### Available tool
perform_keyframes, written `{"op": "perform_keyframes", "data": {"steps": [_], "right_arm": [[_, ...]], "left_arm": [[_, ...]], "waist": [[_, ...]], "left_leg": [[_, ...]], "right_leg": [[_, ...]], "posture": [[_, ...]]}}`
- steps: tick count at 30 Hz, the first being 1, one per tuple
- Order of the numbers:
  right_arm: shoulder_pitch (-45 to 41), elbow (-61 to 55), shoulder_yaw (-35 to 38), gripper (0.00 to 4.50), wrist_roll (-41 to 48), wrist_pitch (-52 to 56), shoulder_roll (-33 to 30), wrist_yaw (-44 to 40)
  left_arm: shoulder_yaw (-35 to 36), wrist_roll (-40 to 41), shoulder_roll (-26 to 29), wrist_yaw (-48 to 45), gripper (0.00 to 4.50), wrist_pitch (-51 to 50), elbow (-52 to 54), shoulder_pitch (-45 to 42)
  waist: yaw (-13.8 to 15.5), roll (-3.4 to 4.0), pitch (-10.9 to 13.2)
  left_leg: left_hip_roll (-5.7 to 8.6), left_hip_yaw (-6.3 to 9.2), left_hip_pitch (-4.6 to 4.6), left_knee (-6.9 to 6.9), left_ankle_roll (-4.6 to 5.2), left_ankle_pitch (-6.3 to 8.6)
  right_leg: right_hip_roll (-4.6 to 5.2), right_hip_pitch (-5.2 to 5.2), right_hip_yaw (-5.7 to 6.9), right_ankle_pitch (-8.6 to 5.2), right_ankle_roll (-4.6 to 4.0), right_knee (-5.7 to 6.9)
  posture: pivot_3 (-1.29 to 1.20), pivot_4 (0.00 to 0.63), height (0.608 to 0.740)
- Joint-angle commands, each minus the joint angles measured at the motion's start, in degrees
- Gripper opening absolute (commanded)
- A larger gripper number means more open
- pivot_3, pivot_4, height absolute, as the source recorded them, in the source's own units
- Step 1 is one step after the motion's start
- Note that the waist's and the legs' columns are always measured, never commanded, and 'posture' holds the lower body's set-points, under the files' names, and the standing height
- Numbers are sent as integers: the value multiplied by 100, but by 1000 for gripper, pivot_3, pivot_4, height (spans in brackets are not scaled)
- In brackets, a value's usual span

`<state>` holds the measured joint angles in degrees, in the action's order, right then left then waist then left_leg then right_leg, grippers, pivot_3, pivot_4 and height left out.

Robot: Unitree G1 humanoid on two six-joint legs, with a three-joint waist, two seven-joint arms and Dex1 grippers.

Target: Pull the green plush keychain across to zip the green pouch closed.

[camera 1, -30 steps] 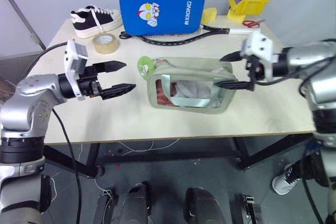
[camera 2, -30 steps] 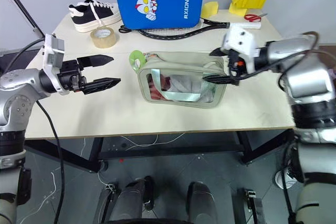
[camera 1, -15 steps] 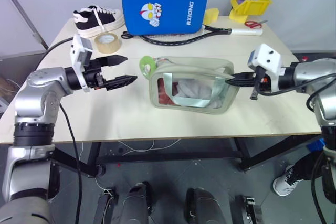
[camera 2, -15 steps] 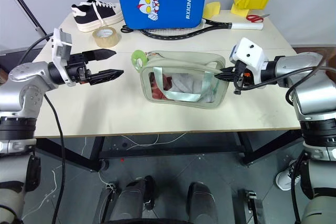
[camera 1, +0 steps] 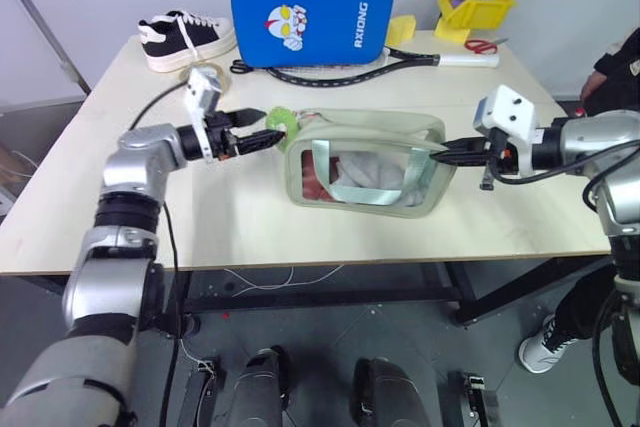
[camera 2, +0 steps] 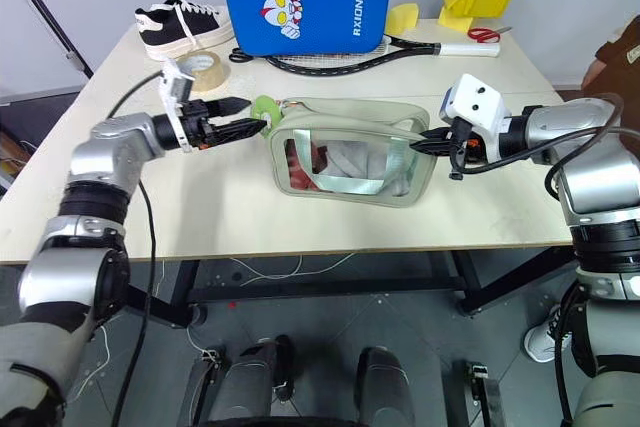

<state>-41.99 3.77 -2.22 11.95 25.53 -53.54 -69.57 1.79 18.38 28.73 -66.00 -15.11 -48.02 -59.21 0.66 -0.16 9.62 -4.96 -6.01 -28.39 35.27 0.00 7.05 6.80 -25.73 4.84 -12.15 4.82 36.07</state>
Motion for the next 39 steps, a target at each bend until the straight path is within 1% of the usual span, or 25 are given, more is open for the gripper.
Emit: {"op": "perform_keyframes", "data": {"steps": [1,3,4,5,9,12,15,17,19,21,24,25,26,27,30,31,33,35,39], "right_arm": [[-40,-218,227,0,112,32,-124,35],[-24,-253,248,0,137,53,-130,40],[-21,-262,251,0,140,57,-126,47],[-18,-268,256,0,149,62,-121,50],[-1,-344,244,0,228,84,-64,37],[-2,-387,164,0,227,73,7,41],[-61,-349,93,0,211,59,74,55],[-85,-338,69,0,213,42,108,43],[-152,-265,3,0,165,-2,184,64],[-210,-244,-19,0,163,-5,234,86],[-242,-249,-7,0,150,0,245,126],[-242,-247,1,0,140,3,240,143],[-235,-257,11,0,140,14,229,156],[-219,-278,26,0,147,28,213,165],[-159,-347,89,0,192,74,174,204],[-148,-351,101,0,200,77,170,214],[-120,-361,109,0,209,77,169,235],[-103,-343,88,0,200,65,196,262],[-157,-266,37,0,174,35,240,295]], "left_arm": [[144,-148,-52,119,2081,407,-451,-447],[183,-178,-90,110,1153,505,-648,-557],[187,-192,-90,76,549,558,-686,-577],[196,-191,-75,47,36,570,-684,-584],[309,-45,177,-208,36,388,-238,-420],[581,530,515,-664,36,-451,957,-95],[853,1049,652,-591,36,-1148,1896,18],[902,1117,591,-329,36,-1318,2210,8],[622,1027,242,-114,36,-1349,2416,-107],[346,883,-166,49,36,-1329,2322,-254],[5,438,-533,381,999,-1103,1958,-406],[-54,363,-619,457,1536,-1065,1875,-447],[-77,341,-673,507,2183,-1080,1834,-482],[-99,344,-693,501,2571,-1105,1852,-489],[-137,274,-531,430,4172,-1182,1916,-449],[-117,265,-458,414,4428,-1175,1918,-441],[35,372,-290,389,4428,-1222,1951,-446],[204,540,76,196,4428,-1421,2064,-343],[105,704,613,-430,4428,-1594,2634,234]], "waist": [[3,-1,1],[3,-1,1],[2,-1,1],[2,-1,1],[-7,-2,2],[-50,-2,4],[-45,-2,5],[-8,-2,5],[24,-2,5],[55,-2,6],[43,-5,7],[13,-5,7],[4,-6,8],[-17,-7,11],[-45,-6,17],[-43,-6,17],[-37,-5,17],[-42,-6,19],[-41,-4,20]], "left_leg": [[0,0,0,0,0,0],[0,0,0,1,0,0],[0,0,0,1,0,0],[0,0,0,1,0,0],[0,0,0,0,0,0],[-1,0,0,-5,0,0],[-1,0,0,-8,0,0],[-1,2,5,-3,0,0],[-1,3,16,4,0,0],[0,5,22,13,-1,1],[0,6,8,38,5,5],[0,6,6,41,7,6],[0,6,5,40,10,8],[0,6,3,37,11,8],[-1,6,6,17,20,2],[-1,6,11,10,21,1],[-1,7,14,4,20,0],[-1,6,13,5,12,4],[-1,5,15,5,9,6]], "right_leg": [[0,0,0,0,0,0],[0,1,0,0,0,0],[0,1,0,0,0,0],[0,1,0,0,0,0],[0,0,0,0,0,0],[0,-2,0,0,0,0],[0,-4,0,-1,1,3],[0,5,0,-1,1,3],[0,23,0,-2,1,1],[1,36,4,-2,0,-1],[2,37,5,-1,0,-2],[2,36,5,-1,0,-2],[2,34,4,-1,0,-2],[2,31,4,-1,1,-1],[0,20,4,-2,5,3],[-1,20,4,-3,6,5],[-3,20,5,-3,6,5],[-2,20,5,-4,6,4],[0,22,4,-4,5,1]], "posture": [[0,150,723],[0,150,723],[0,150,723],[0,150,723],[0,150,723],[0,150,723],[0,150,723],[0,150,723],[0,150,723],[0,150,723],[0,150,723],[0,150,723],[0,150,723],[0,150,723],[0,150,723],[0,150,723],[0,150,723],[0,150,723],[0,150,723]]}}
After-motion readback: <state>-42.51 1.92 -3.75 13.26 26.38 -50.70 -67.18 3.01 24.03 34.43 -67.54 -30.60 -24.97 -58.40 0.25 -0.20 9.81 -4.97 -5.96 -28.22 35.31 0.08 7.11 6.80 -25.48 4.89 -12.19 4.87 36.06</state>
